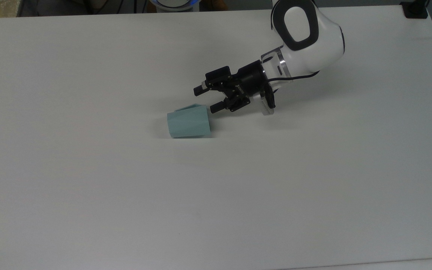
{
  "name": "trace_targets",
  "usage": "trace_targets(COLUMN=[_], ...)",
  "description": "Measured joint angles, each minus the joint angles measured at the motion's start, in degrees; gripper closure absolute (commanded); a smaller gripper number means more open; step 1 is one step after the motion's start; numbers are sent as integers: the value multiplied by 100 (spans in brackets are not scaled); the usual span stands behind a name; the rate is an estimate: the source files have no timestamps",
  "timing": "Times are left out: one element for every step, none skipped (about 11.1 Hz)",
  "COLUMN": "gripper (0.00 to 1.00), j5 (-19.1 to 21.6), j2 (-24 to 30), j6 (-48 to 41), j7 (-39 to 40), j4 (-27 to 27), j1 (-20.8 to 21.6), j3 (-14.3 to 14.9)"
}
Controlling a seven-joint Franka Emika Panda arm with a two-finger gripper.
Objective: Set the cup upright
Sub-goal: 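Move the gripper down to the teal cup and grasp its base, then lift the grasped cup and rotate it so the opening faces up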
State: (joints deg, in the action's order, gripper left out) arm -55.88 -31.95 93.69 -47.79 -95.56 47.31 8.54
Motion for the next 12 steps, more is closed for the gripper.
trace_targets(gripper=[0, 1, 5, 11, 18, 26, 33, 39, 44, 54, 73, 99], j5=[-51, -98, -140, -163, -164, -165, -174, -209, -223, -239, -291, -370], j2=[-34, -64, -80, -83, -84, -91, -99, -112, -126, -141, -160, -188], j6=[96, 192, 271, 336, 383, 390, 390, 392, 400, 412, 415, 416], j7=[0, -5, -9, -10, -10, -10, -10, -11, -12, -12, -12, -13], j4=[-21, -41, -52, -55, -59, -64, -68, -76, -83, -90, -117, -160], j1=[-42, -95, -144, -178, -200, -213, -220, -232, -246, -268, -290, -304], j3=[0, 0, 0, 0, 0, 0, 0, 0, 0, 0, 0, 0])
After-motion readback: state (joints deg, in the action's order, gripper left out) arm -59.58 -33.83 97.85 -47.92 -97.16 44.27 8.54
